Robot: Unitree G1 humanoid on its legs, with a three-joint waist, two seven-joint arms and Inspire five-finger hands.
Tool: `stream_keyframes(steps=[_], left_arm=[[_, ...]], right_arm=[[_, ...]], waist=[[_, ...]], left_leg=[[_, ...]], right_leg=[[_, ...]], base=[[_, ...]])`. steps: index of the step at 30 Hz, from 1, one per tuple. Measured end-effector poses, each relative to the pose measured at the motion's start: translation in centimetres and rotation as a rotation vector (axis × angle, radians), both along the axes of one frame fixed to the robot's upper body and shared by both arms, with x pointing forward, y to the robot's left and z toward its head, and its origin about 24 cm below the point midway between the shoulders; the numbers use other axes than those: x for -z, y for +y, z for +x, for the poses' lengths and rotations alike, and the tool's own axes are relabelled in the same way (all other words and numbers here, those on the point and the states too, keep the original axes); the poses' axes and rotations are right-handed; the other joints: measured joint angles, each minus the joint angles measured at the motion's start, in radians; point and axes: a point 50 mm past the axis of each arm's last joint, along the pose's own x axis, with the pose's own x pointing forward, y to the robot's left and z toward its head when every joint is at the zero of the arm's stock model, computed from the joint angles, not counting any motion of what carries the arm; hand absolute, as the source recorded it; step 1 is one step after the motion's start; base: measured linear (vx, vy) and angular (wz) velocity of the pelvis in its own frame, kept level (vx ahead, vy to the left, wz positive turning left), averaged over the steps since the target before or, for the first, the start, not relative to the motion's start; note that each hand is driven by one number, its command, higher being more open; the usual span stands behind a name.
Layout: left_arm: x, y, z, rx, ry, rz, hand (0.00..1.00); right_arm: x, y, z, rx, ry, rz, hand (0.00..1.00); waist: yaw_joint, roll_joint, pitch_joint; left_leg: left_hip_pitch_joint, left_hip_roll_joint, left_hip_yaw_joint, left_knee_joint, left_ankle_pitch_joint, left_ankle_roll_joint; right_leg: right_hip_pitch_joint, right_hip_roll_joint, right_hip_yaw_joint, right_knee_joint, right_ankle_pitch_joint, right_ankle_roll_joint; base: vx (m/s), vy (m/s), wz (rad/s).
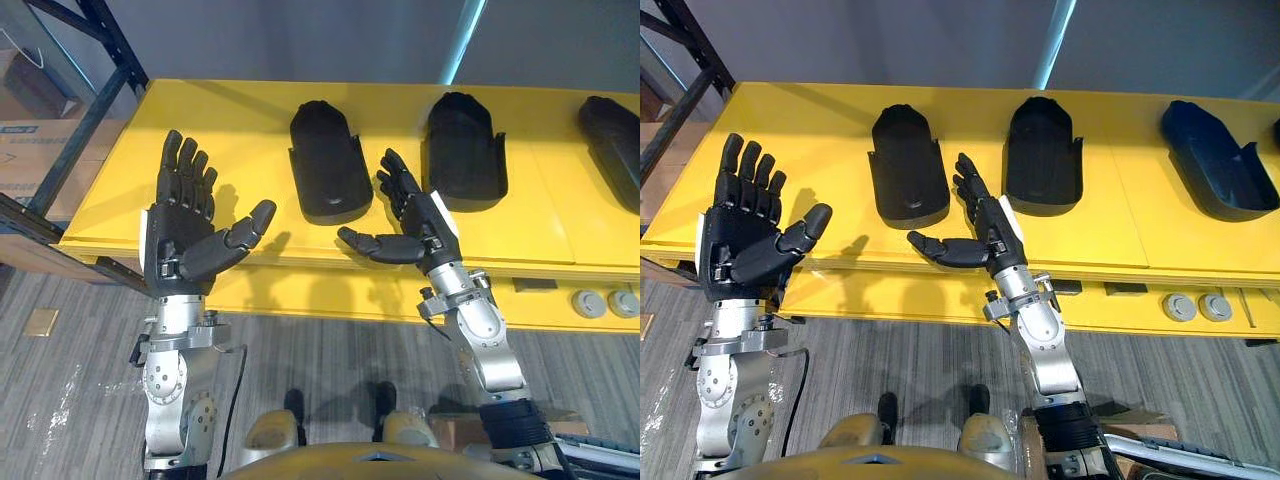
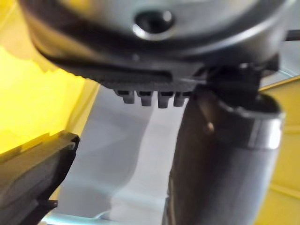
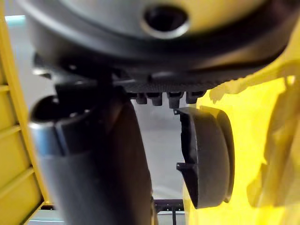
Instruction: Walk over and take three plastic housings, then place them on the shelf
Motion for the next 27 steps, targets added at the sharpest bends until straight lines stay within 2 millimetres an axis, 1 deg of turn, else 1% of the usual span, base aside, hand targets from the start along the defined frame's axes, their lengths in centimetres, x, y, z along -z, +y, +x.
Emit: stream_keyframes(steps=[4, 9, 13, 19, 21, 25, 27], left_arm=[[0.0, 0.0, 0.0, 0.000, 0.000, -0.001, 1.00], [0.0, -0.2, 0.0, 0.009, 0.001, -0.002, 1.00], [0.1, -0.2, 0.0, 0.009, 0.005, -0.002, 1.00], [0.3, -0.2, -0.1, 0.011, 0.015, 0.000, 1.00], [0.8, -0.2, 0.0, 0.013, 0.035, -0.001, 1.00], [1.3, -0.1, -0.2, 0.010, 0.061, -0.002, 1.00], [1.6, -0.1, -0.4, 0.008, 0.076, -0.001, 1.00]], right_arm=[[0.4, 0.4, 0.2, -0.021, 0.021, -0.007, 1.00], [0.2, 0.9, 0.4, -0.057, 0.011, -0.009, 1.00], [0.4, 1.1, 0.3, -0.099, 0.023, 0.006, 1.00], [0.6, 2.2, 0.0, -0.177, 0.034, 0.001, 1.00], [0.7, 2.8, -0.1, -0.201, 0.038, -0.001, 1.00], [0.9, 3.1, -0.2, -0.200, 0.041, -0.017, 1.00], [0.9, 3.0, -0.2, -0.172, 0.033, -0.051, 1.00]], waist=[[0.000, 0.008, 0.012], [0.000, 0.008, 0.016], [0.002, 0.007, 0.017], [0.002, 0.007, 0.017], [0.001, 0.006, 0.016], [0.002, 0.004, 0.016], [0.001, 0.003, 0.016]], left_leg=[[-0.001, 0.000, -0.002, -0.001, 0.000, 0.000], [-0.001, 0.001, -0.003, -0.002, 0.004, -0.004], [0.000, 0.000, -0.004, -0.002, 0.008, 0.001], [0.011, 0.000, -0.004, -0.003, 0.008, 0.001], [0.023, 0.000, -0.005, -0.005, 0.005, -0.004], [0.022, 0.001, -0.004, -0.011, 0.005, -0.002], [0.022, 0.003, -0.001, -0.015, 0.008, -0.003]], right_leg=[[0.001, 0.000, -0.001, 0.000, 0.000, 0.000], [0.002, 0.000, -0.003, 0.000, -0.001, -0.001], [0.002, -0.001, -0.005, 0.004, -0.001, -0.001], [0.010, -0.001, -0.005, 0.007, -0.001, -0.001], [0.022, -0.001, -0.006, 0.008, -0.003, -0.004], [0.022, -0.002, -0.009, 0.007, -0.005, -0.007], [0.022, -0.002, -0.014, 0.007, -0.005, -0.008]], base=[[-0.02, -0.005, 0.01], [0.00, 0.000, 0.00], [0.00, 0.000, 0.00], [0.00, 0.000, 0.00], [0.00, 0.000, 0.00], [-0.02, -0.006, 0.03], [-0.01, -0.012, 0.06]])
